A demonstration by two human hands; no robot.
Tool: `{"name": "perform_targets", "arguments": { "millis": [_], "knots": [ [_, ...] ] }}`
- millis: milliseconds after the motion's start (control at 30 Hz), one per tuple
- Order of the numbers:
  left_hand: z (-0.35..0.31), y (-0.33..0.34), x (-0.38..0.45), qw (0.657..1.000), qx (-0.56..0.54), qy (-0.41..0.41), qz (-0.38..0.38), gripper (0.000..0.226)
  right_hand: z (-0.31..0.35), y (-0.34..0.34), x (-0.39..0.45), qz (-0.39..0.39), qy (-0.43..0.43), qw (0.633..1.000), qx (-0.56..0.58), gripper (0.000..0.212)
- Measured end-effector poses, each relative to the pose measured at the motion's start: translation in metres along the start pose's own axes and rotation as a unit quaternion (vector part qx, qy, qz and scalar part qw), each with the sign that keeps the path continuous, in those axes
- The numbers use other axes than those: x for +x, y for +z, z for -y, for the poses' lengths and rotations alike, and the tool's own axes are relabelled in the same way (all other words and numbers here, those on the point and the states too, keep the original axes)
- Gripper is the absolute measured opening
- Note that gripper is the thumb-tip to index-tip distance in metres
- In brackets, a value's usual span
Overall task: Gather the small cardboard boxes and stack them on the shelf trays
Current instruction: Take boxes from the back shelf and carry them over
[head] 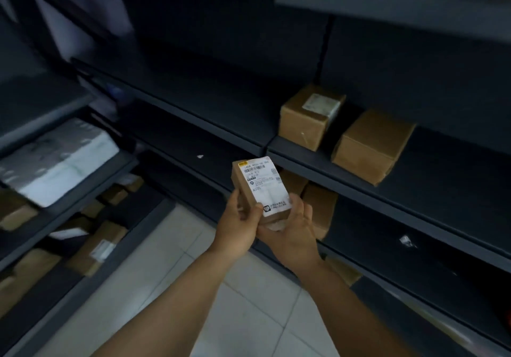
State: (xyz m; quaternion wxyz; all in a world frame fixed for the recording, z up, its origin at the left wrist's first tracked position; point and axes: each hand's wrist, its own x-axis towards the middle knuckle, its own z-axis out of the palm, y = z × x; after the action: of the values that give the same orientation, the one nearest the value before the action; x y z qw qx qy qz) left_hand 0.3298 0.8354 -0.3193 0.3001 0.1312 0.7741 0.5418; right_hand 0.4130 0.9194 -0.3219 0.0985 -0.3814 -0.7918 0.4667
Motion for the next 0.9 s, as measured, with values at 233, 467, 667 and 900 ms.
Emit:
{"name": "perform_targets", "arguments": {
  "millis": [233,467,667,900],
  "knots": [
    [-0.035,-0.147,-0.013,0.99,-0.089,0.044,-0.095,0.057,0.129,0.061,-0.003,0.068,-0.133,0.987,0.056,0.082],
    [-0.072,-0.318,-0.041,0.971,-0.068,0.136,-0.184,0.049,0.277,0.152,-0.025,0.096,-0.228,0.96,0.131,0.056],
    [-0.11,-0.443,-0.072,0.939,-0.046,0.221,-0.26,0.048,0.394,0.211,-0.056,0.121,-0.306,0.922,0.202,0.056],
    [-0.151,-0.556,-0.102,0.888,-0.017,0.269,-0.373,0.049,0.516,0.257,-0.084,0.172,-0.391,0.872,0.239,0.041]
  ]
}}
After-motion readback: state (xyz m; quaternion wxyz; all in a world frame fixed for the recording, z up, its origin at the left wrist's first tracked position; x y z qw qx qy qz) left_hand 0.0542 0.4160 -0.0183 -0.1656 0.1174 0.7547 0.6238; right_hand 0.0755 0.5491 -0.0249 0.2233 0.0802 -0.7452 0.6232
